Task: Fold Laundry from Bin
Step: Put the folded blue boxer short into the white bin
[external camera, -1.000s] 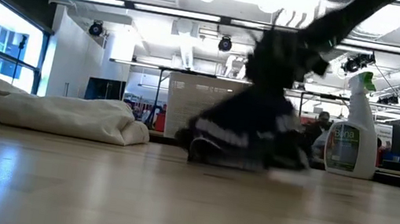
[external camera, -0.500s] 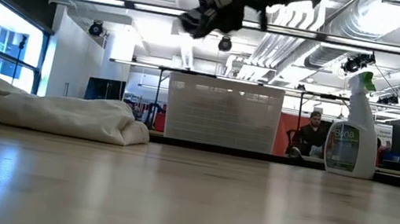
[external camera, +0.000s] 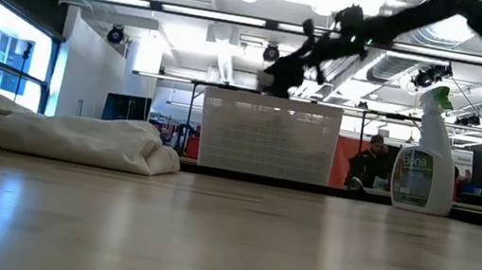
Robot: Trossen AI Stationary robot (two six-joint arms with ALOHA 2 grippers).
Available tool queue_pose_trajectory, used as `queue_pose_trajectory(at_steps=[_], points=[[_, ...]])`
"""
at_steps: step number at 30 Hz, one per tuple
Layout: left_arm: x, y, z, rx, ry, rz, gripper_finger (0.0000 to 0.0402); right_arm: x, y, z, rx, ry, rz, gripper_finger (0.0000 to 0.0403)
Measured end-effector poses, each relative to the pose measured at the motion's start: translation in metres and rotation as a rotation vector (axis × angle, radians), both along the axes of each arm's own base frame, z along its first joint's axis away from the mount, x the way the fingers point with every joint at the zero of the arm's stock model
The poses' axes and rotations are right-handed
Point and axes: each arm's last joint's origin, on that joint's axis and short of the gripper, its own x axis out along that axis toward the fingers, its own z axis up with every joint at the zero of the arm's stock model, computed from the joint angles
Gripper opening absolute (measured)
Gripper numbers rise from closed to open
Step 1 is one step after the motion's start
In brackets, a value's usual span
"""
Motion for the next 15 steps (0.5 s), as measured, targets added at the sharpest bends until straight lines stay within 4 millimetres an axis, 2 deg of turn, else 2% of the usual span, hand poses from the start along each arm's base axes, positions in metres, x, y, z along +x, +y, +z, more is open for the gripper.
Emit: queue_pose_trajectory(at_steps=[3,7,10,15], points=[[0.0,0.0,0.0,-0.003,-0.005,0.002,0.0035,0.015,-0.021,-0.019,0.044,-0.069,0.09,0.0005],[0.0,0.0,0.0,-0.014,-0.023,0.009,0.0035,0.024,-0.033,-0.032,0.096,-0.048,0.13,0.0011],[0.0,0.0,0.0,-0.019,-0.029,0.012,0.0035,0.017,-0.035,-0.046,0.186,0.072,0.11,0.0012],[0.001,0.0,0.0,-0.044,-0.059,0.028,0.0035,-0.009,-0.034,-0.07,0.318,0.312,0.045,0.0013]])
